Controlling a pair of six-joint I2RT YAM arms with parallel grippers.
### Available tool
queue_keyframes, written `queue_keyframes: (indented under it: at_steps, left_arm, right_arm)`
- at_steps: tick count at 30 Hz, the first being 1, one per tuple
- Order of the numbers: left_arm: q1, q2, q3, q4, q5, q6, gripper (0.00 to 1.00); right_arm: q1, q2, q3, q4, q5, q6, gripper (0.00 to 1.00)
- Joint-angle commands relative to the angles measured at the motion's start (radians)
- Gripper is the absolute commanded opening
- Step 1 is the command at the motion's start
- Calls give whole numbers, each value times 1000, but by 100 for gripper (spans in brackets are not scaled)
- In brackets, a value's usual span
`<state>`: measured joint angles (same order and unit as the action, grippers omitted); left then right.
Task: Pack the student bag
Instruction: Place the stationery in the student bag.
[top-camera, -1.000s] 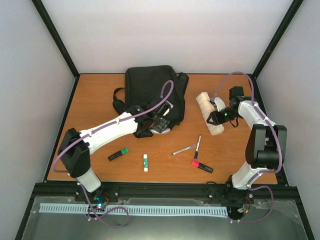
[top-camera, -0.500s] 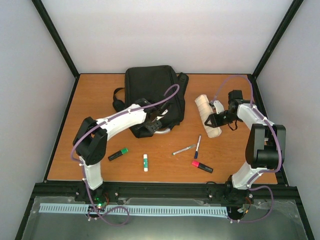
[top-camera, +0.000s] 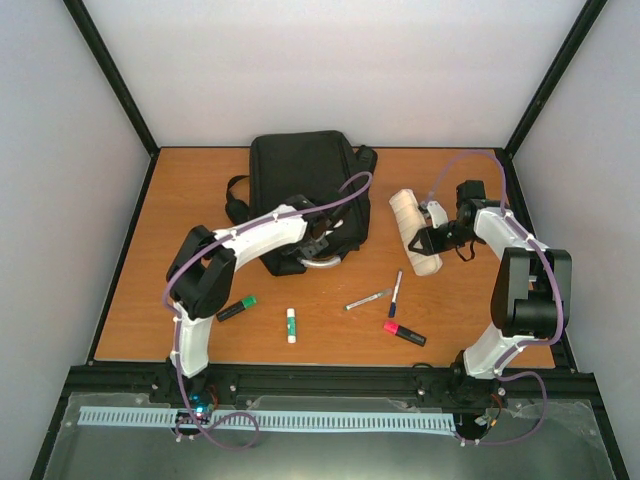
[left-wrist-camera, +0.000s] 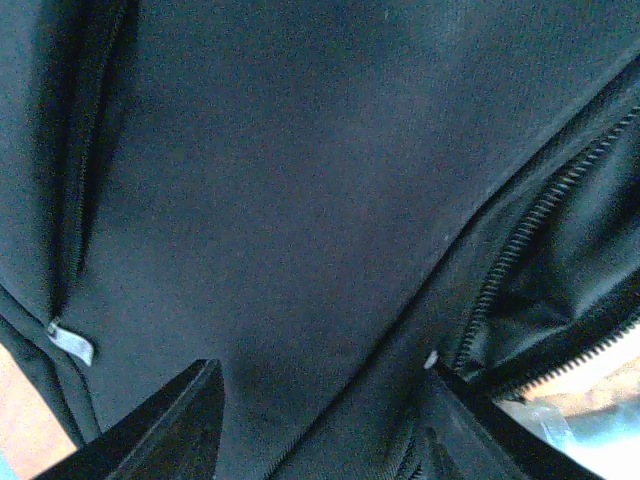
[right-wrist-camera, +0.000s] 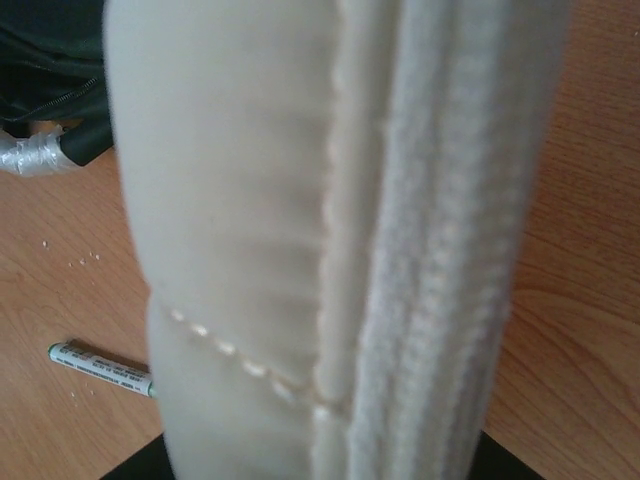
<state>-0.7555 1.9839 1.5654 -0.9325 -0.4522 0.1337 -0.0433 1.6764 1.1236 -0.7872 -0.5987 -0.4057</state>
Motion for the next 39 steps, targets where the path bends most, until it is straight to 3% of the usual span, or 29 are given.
queue_keyframes:
  at_steps: [1,3,7,9,26,34,39]
  left_arm:
    - [4,32,66,46,-42,38,49]
    - [6,48,81,47,-41,37,39]
    - [5,44,102,54,-34,25,9]
    - [5,18,98,72,-30,19,1]
    - [15,-136,152,170,-67,-67,1]
    - [15,-137,179,166,-133,-145,1]
    - [16,-145,194,168,-157,-174,1]
  right_arm:
    - [6,1,-10,23,-33,9,35]
    - [6,1,-10,19,-45,14,34]
    - [7,-1,2,-5,-97,34,32]
    - [13,-3,17,-24,-132,49,31]
    - [119,26,85,-287,-413,144,29]
    - [196,-26,-21,-263,-480,162,27]
    - [313,-8,-23,-250,-536,164,26]
